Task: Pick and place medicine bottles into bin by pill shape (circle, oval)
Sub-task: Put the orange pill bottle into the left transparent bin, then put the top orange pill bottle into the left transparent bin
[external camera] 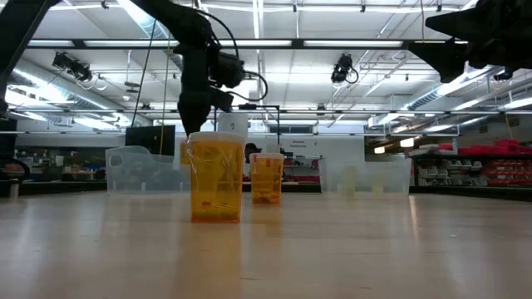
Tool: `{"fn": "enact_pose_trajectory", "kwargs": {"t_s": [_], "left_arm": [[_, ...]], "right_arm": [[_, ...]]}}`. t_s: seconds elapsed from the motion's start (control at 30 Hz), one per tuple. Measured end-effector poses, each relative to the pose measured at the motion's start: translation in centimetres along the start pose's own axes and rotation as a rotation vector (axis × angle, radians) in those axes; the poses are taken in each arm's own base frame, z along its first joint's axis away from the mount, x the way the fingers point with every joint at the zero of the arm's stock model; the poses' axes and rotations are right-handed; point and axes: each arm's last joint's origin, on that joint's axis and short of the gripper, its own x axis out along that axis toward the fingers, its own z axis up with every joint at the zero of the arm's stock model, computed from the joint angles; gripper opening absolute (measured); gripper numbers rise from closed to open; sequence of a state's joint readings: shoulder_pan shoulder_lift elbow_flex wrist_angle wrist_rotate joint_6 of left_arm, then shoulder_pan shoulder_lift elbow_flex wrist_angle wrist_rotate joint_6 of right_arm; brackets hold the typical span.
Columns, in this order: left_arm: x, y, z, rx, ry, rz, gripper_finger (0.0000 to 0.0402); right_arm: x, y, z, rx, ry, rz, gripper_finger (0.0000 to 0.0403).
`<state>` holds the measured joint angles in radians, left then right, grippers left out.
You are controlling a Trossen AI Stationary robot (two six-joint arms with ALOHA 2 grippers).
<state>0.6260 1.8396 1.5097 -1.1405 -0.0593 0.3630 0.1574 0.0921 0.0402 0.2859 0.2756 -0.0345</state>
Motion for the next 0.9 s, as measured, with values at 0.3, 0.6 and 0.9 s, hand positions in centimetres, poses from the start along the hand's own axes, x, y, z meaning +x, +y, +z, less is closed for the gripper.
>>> {"fn": "enact_pose_trajectory", "kwargs": {"t_s": [0.3,0.6,0.9], "left_arm": [[3.0,0.3,0.7,-0.001,0.084,-0.020,0.0222],[3.3,0.9,0.5,-0.026,0.101,-0.001,0.0243],[3.3,1.3,0.3,-0.043,0.108,-0.002,0.0252]], "right_arm": [[0.0,0.0,0.0,0.000,0.000,0.000,0.0314],[0.0,0.0,0.0,0.000,0.000,0.000,0.0314],[0.0,0.0,0.0,0.000,0.000,0.000,0.0314]]}}
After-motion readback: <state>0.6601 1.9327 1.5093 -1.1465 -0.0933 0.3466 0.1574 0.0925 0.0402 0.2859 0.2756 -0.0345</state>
